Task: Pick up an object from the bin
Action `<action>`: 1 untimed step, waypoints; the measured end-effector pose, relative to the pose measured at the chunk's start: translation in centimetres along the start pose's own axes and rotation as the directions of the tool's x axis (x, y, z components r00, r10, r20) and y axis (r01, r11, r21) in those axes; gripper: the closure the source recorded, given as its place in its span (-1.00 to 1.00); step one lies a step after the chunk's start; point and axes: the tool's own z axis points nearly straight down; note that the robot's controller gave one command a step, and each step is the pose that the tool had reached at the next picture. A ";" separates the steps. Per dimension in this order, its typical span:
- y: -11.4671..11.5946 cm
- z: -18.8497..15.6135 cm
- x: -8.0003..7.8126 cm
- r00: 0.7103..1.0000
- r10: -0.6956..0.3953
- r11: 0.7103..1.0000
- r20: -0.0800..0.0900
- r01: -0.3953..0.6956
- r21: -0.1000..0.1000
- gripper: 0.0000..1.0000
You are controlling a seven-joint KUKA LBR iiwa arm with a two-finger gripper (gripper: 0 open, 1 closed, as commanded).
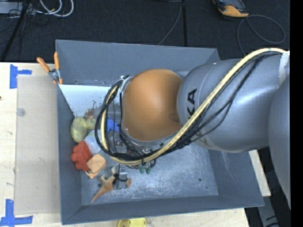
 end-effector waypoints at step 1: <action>-0.3 1.4 0.6 0.999 -0.051 0.999 0.000 0.051 0.001 -1.00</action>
Offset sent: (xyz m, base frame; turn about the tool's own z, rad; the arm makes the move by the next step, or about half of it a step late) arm -0.0212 -0.0140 -0.0051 -0.0639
